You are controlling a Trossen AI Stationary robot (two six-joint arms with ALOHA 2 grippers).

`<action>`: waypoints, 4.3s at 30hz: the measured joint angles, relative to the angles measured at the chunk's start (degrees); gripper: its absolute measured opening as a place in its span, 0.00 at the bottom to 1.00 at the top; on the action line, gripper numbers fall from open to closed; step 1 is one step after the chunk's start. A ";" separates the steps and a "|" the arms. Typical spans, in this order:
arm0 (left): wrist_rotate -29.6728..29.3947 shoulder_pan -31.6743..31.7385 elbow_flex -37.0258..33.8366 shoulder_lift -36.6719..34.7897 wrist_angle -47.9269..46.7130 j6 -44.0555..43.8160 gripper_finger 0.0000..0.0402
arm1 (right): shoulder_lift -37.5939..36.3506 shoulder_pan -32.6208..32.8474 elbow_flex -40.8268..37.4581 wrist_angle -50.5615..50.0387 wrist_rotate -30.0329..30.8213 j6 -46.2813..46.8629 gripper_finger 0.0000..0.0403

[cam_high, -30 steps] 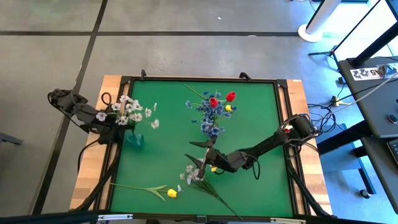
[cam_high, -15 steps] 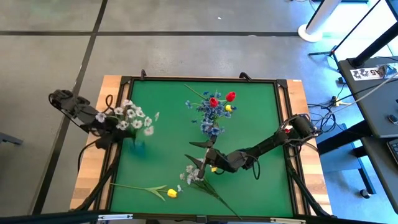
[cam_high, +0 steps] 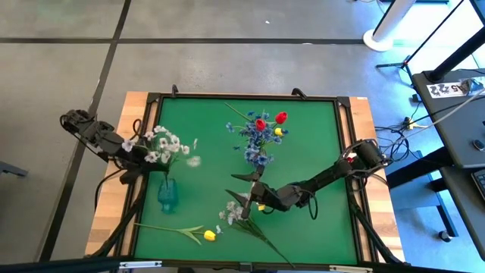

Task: Sort flowers into vase by color
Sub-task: Put the top white flowers into the blue vase, then move the blue vase to the bottom of the table

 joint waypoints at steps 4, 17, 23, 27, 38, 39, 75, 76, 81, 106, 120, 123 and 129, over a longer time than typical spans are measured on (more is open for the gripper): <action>0.04 0.00 -1.14 5.74 8.28 2.21 0.03 | 0.00 0.62 0.00 -0.20 0.88 -0.34 0.61; -4.50 1.46 -2.47 35.55 15.15 -10.92 0.13 | -6.32 3.40 0.02 -21.89 4.26 2.98 0.61; 4.55 4.42 -2.08 41.95 14.11 -19.54 0.33 | -7.39 4.24 0.04 -30.14 4.02 4.66 0.61; 11.51 5.73 1.46 44.89 7.75 -27.27 0.44 | -7.41 4.24 0.04 -37.91 3.83 7.14 0.61; 21.93 3.93 10.04 50.16 -17.78 -58.93 0.57 | -7.41 4.18 0.04 -51.77 -3.20 7.65 0.61; 22.22 3.96 9.97 50.49 -18.19 -60.58 0.58 | -7.41 4.18 0.04 -52.87 -4.40 7.63 0.61; 25.55 15.61 8.59 61.05 -24.10 -55.42 0.69 | -7.41 4.22 -0.02 -65.11 -25.38 6.88 0.61; 25.55 15.92 8.13 61.01 -24.12 -54.27 0.70 | -7.41 4.21 -0.02 -64.87 -25.85 7.35 0.61; 23.66 16.95 7.52 60.94 -23.39 -51.79 0.70 | -7.41 4.20 -0.02 -64.52 -26.31 8.05 0.61; 18.47 14.20 8.04 60.90 -24.76 -51.91 0.69 | -7.41 3.41 -0.02 -64.28 -26.35 11.92 0.61; 14.73 13.04 15.84 61.34 -26.38 -50.38 0.69 | -7.41 3.41 -0.02 -64.28 -26.33 12.02 0.61; 11.45 12.25 17.75 61.24 -26.37 -50.14 0.69 | -7.41 3.41 -0.02 -64.30 -26.32 12.40 0.61; 10.82 12.25 17.29 61.25 -30.17 -49.73 0.69 | -7.41 3.41 -0.02 -64.31 -26.31 12.68 0.61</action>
